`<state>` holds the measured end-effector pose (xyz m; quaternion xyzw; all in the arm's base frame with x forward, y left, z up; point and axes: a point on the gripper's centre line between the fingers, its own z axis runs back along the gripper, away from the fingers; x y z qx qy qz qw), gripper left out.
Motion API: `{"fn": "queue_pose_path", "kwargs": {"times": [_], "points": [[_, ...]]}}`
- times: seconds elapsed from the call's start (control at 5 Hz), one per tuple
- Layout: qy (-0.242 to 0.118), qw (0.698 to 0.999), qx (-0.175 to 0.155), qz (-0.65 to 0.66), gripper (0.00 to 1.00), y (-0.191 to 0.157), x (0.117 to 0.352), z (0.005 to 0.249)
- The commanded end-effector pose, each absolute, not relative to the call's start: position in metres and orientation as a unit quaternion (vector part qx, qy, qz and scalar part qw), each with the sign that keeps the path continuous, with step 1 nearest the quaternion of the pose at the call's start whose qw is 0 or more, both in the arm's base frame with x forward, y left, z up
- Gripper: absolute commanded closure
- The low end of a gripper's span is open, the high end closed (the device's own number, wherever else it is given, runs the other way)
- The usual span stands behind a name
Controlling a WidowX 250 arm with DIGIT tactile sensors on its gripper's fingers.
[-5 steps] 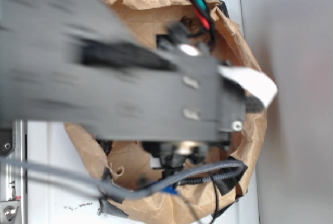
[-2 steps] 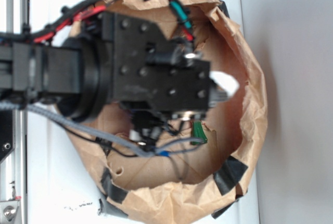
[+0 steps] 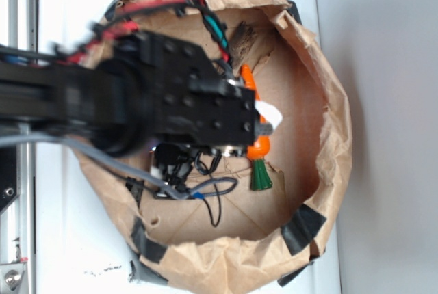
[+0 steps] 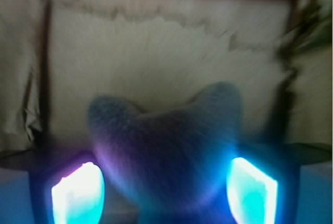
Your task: Grab the gray animal.
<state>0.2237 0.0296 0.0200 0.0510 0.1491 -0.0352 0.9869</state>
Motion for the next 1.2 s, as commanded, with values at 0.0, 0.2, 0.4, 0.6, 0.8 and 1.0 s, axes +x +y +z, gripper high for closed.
{"fn": "queue_pose_path", "kwargs": {"times": [0.0, 0.2, 0.4, 0.6, 0.8, 1.0], "points": [[0.112, 0.99, 0.09, 0.002, 1.0, 0.023, 0.219, 0.008], [0.107, 0.992, 0.063, 0.002, 1.0, 0.019, 0.226, 0.031], [0.053, 0.998, 0.021, -0.015, 1.0, 0.013, 0.233, 0.074], [-0.001, 0.999, -0.002, -0.05, 1.0, -0.005, 0.238, 0.112], [-0.025, 0.998, -0.027, -0.041, 1.0, -0.007, 0.239, 0.141], [-0.043, 0.997, -0.046, -0.033, 1.0, -0.003, 0.241, 0.16]]}}
